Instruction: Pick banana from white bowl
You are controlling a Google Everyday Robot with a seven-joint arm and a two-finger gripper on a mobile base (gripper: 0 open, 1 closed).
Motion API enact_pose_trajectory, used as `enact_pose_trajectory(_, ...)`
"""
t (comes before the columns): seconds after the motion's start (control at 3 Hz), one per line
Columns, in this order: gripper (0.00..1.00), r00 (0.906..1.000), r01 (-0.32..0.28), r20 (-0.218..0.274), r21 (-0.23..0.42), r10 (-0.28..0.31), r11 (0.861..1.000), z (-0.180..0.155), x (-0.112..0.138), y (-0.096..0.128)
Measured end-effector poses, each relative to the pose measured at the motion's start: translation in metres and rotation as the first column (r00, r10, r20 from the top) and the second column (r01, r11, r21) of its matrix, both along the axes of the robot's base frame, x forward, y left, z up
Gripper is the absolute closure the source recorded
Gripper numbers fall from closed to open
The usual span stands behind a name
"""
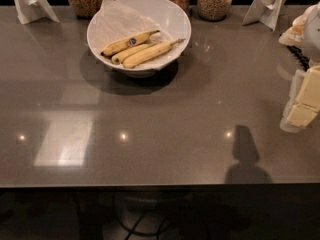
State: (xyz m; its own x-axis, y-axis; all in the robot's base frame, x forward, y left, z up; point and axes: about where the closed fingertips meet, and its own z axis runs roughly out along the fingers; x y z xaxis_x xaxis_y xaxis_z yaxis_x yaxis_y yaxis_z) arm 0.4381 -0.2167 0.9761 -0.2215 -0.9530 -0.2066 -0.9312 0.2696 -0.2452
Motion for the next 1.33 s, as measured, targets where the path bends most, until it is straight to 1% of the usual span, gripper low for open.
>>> enact_pose_trajectory(0.33, 0.00, 1.0000, 0.000, 0.000, 0.000, 0.000, 1.000, 0.000, 0.000, 0.000)
enact_pose_trajectory(0.67, 0.00, 0.9966, -0.046, 0.071, 0.069, 0.041, 0.997, 0.006, 0.016, 0.020)
enact_pose_trajectory(1.0, 0.00, 0.9832, -0.118, 0.161, 0.195, 0.087, 0.974, 0.013, 0.046, 0.055)
enact_pose_trajectory(1.33, 0.00, 0.9691, -0.179, 0.220, 0.313, 0.112, 0.933, 0.017, 0.078, 0.087)
